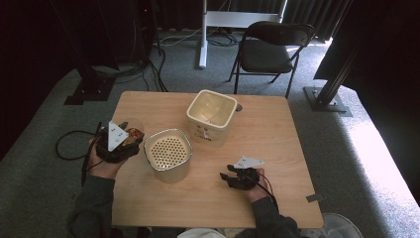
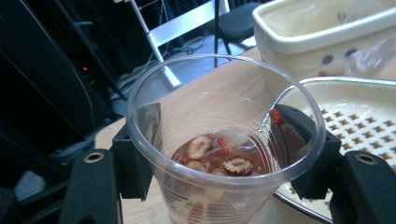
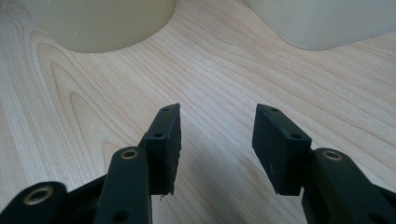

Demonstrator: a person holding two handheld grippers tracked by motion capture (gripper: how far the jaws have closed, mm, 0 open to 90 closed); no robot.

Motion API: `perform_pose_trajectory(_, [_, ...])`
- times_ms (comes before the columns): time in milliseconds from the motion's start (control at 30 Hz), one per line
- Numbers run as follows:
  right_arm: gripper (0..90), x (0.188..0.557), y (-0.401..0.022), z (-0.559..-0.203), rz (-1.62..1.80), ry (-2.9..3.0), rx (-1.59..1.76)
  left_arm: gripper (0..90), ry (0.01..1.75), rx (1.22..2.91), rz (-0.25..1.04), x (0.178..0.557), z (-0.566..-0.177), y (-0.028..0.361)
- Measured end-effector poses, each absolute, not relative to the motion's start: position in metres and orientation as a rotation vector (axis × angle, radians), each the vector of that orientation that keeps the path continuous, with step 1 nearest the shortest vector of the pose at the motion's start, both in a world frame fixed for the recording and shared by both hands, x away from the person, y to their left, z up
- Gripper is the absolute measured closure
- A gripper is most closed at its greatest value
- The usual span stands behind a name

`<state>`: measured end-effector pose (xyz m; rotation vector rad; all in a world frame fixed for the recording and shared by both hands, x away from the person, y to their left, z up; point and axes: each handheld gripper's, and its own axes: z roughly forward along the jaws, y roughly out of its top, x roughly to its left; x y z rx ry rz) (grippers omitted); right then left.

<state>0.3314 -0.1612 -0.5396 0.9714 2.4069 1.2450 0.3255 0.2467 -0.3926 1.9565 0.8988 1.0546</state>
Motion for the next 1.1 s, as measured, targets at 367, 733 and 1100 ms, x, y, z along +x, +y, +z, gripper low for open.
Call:
perform_pose_trajectory(367, [51.6, 0.331, -0.161, -0.54, 1.247, 2.408, 0.97, 36.1, 0.801, 2.08, 1.217, 0.328, -0.387, 0.224])
perform_pose_trajectory(733, [51.6, 0.331, -0.16, -0.54, 1.243, 2.41, 0.967, 36.0, 0.655, 2.208, 1.419, 0.329, -0.385, 0.204])
perform_pose_trajectory(1100, [51.7, 0.332, -0.16, -0.54, 1.245, 2.412, 0.969, 35.9, 0.441, 2.363, 1.633, 0.327, -0.393, 0.18])
